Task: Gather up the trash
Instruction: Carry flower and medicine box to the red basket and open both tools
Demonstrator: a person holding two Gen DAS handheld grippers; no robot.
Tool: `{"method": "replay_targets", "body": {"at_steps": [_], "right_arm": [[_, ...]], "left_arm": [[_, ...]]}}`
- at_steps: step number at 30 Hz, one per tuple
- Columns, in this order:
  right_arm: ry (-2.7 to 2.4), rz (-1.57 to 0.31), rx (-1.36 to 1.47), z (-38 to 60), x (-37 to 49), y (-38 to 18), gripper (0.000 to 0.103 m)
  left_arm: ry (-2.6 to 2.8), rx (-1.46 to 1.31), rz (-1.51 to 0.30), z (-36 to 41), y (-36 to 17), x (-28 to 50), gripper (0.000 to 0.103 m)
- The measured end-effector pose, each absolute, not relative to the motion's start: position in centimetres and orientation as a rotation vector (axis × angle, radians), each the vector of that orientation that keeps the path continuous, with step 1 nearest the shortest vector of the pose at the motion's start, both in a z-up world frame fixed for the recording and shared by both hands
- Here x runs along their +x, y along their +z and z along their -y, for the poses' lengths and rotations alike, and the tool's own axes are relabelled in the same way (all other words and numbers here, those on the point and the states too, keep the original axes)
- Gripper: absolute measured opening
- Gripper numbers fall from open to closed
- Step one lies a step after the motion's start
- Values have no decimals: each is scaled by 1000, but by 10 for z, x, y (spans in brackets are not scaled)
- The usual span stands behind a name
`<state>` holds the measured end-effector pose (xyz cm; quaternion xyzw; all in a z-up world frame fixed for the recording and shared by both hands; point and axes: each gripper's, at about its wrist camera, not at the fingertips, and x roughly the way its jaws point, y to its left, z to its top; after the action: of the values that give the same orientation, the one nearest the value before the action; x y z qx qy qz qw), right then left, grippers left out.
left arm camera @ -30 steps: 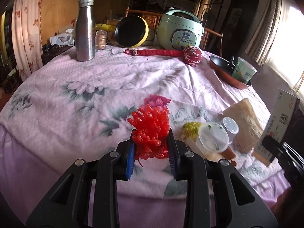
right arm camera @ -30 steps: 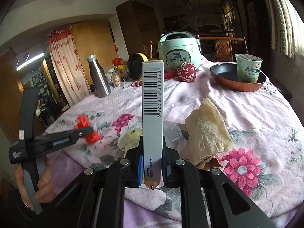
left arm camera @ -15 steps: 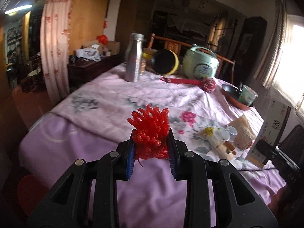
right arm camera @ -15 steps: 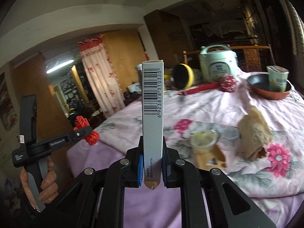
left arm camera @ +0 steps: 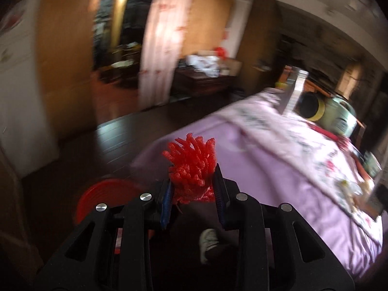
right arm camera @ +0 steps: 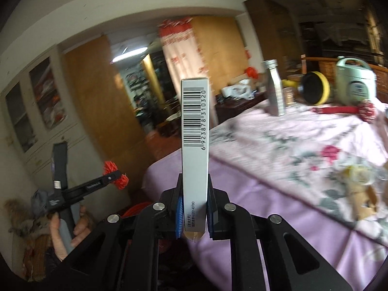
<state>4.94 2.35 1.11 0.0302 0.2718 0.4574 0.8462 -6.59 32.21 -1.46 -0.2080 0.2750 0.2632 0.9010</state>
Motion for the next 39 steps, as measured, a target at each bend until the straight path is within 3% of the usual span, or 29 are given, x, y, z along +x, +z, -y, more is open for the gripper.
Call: {"method": "replay_targets", "body": {"at_steps": [13,26,29,31,33,39], "right_arm": [[1132,-723,-137,-165,-2,-23,16],[1179,-862,-292,-251,-14,-81,16],[1189,-893,-313,-264,-14,-94,16],[1193,-915,-324,-271,-13,-103,16],[1196,-935,-338,-279,-13,-111,16],[1216,-992,-427,-316,-14,-136,16]], "left_arm": [[714,-497,-625,-394,-88,-95,31],[670,-649,-899,-447,-194,-74,33],[692,-682,-991,-456,-220,-69,54],[706,-702,-1011,-458,-226,-70,57],[738,-690,-1016,-459,-223,-74,76],[824,-628,-966,-459,-196,-86,84]]}}
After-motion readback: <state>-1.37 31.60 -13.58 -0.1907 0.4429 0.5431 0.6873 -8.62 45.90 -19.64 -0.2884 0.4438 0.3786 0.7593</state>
